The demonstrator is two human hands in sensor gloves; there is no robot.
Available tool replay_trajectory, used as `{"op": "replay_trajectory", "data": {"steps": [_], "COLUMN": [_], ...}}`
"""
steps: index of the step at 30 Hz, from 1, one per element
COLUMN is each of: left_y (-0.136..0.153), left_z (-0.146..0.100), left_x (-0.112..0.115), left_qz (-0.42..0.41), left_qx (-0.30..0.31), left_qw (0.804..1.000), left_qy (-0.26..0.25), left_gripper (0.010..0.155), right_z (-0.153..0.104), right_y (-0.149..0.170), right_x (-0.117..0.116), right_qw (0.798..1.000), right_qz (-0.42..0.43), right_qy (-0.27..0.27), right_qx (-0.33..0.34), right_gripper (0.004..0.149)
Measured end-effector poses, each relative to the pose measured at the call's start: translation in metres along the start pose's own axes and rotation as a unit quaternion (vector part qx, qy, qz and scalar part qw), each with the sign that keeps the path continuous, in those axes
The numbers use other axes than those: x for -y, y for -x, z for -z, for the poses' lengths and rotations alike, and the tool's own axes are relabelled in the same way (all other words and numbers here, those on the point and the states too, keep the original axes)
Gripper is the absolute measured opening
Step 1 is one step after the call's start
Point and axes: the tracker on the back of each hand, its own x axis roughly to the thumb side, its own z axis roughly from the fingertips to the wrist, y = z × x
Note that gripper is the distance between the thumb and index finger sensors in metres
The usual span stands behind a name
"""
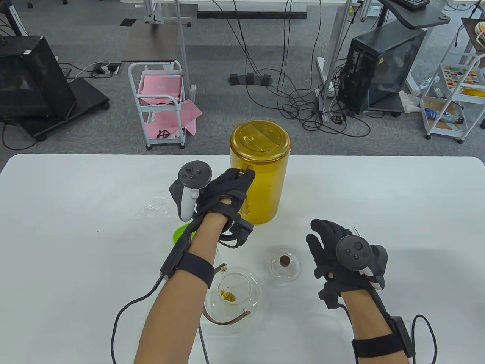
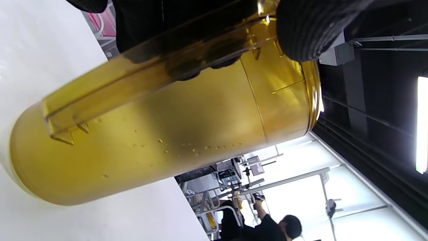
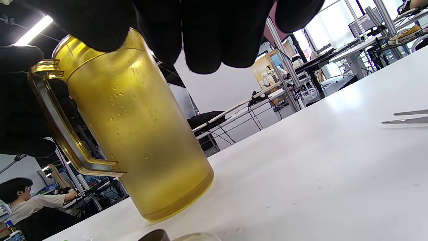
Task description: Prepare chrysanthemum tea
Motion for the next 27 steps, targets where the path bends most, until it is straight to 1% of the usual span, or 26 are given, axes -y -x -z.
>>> {"op": "replay_trajectory", "data": {"steps": [1, 2, 3, 5, 8, 11, 12, 14, 16, 17, 20, 21, 23, 24, 25, 27], "left_y": [0.004, 0.007, 0.01, 0.012, 0.012, 0.013, 0.014, 0.018, 0.019, 0.02, 0.013, 0.009, -0.002, -0.007, -0.013, -0.025], "left_z": [0.001, 0.002, 0.003, 0.004, 0.007, 0.011, 0.012, 0.016, 0.017, 0.016, 0.009, 0.004, -0.008, -0.015, -0.022, -0.043], "left_x": [-0.001, 0.0, 0.0, 0.001, 0.001, 0.004, 0.004, 0.002, -0.001, -0.003, -0.013, -0.019, -0.035, -0.044, -0.054, -0.073], "left_qz": [-0.05, -0.081, -0.136, -0.205, -0.204, -0.253, -0.257, -0.271, -0.273, -0.268, -0.286, -0.286, -0.279, -0.267, -0.243, -0.198], "left_qx": [-0.007, -0.011, -0.016, -0.021, -0.011, 0.003, 0.003, 0.038, 0.061, 0.071, 0.106, 0.118, 0.143, 0.153, 0.172, 0.196], "left_qw": [0.999, 0.997, 0.99, 0.978, 0.979, 0.967, 0.966, 0.962, 0.96, 0.961, 0.952, 0.951, 0.948, 0.949, 0.951, 0.954], "left_qy": [0.005, 0.012, 0.024, 0.022, 0.015, -0.005, -0.009, 0.011, 0.003, 0.005, 0.003, -0.01, -0.054, -0.072, -0.088, -0.113], "left_gripper": [0.056, 0.056, 0.055, 0.054, 0.055, 0.055, 0.055, 0.056, 0.056, 0.056, 0.056, 0.056, 0.059, 0.064, 0.067, 0.066], "right_z": [0.0, 0.0, 0.0, 0.0, 0.0, 0.0, 0.0, 0.0, 0.0, 0.0, 0.001, 0.001, 0.001, 0.001, 0.001, 0.001], "right_y": [-0.001, -0.001, -0.001, -0.002, -0.002, -0.001, -0.001, -0.001, -0.001, -0.001, -0.002, -0.002, -0.002, -0.003, -0.004, -0.006], "right_x": [0.001, 0.001, 0.0, -0.002, -0.003, -0.001, 0.0, 0.0, -0.001, -0.001, -0.003, -0.004, -0.005, -0.005, -0.005, -0.005], "right_qw": [1.0, 1.0, 1.0, 1.0, 1.0, 1.0, 1.0, 1.0, 1.0, 1.0, 1.0, 1.0, 1.0, 1.0, 1.0, 1.0], "right_qz": [0.0, 0.0, -0.001, -0.004, -0.006, -0.003, -0.003, -0.002, -0.003, -0.004, -0.01, -0.011, -0.014, -0.017, -0.019, -0.022], "right_qy": [0.0, 0.001, 0.001, -0.003, -0.006, -0.004, -0.003, -0.004, -0.005, -0.006, -0.012, -0.014, -0.017, -0.018, -0.018, -0.017], "right_qx": [0.001, 0.002, 0.003, 0.004, 0.004, 0.003, 0.002, 0.002, 0.002, 0.002, 0.002, 0.003, 0.004, 0.005, 0.006, 0.011], "right_gripper": [0.058, 0.058, 0.058, 0.059, 0.059, 0.059, 0.059, 0.059, 0.059, 0.059, 0.059, 0.059, 0.059, 0.059, 0.058, 0.058]}}
